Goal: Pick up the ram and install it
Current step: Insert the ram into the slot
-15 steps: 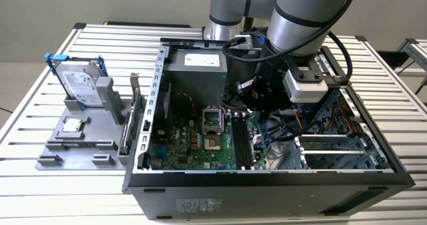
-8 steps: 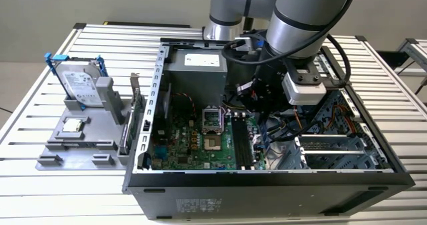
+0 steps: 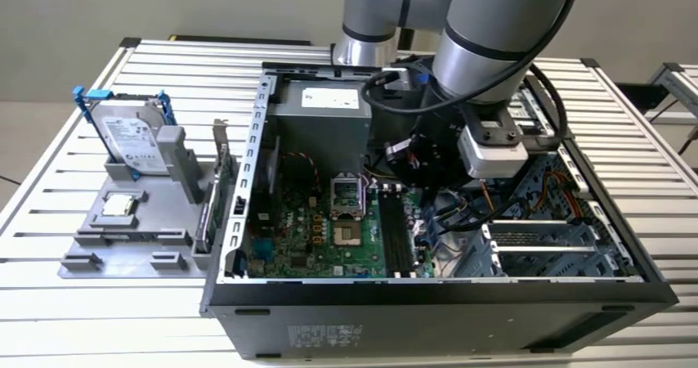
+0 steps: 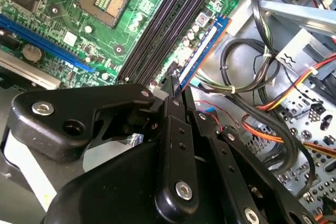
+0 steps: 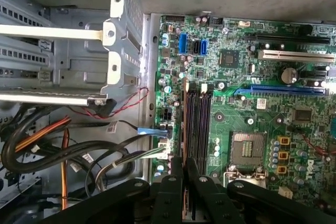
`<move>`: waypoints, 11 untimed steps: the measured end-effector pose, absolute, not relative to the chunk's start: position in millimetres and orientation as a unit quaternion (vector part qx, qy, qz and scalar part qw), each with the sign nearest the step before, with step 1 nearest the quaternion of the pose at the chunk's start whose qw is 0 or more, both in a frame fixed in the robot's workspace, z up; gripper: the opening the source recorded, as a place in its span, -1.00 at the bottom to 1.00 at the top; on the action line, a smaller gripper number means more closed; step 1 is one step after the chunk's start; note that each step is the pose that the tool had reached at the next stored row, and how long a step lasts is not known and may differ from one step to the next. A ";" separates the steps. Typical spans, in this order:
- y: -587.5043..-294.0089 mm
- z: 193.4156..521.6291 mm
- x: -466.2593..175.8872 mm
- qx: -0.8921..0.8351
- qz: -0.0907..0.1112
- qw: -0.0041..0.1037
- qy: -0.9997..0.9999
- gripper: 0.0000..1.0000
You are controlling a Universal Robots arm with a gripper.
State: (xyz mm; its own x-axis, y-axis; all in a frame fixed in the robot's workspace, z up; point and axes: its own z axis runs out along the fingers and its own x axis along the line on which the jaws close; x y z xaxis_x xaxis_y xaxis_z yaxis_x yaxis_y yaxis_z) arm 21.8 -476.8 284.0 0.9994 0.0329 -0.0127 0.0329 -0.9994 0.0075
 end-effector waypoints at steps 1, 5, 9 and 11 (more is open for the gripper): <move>-476.5 282.3 21.9 1.000 -0.006 0.004 0.016 -1.00; -475.4 278.0 21.8 1.000 -0.006 0.004 0.016 -1.00; -474.1 273.5 21.8 1.000 -0.006 0.003 0.016 -1.00; -473.1 270.9 21.8 1.000 -0.006 0.003 0.016 -1.00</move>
State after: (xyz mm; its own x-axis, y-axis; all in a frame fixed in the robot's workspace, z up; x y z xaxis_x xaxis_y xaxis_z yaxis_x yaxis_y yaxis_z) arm 21.8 -473.1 270.9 0.9994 0.0329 -0.0126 0.0329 -0.9994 0.0053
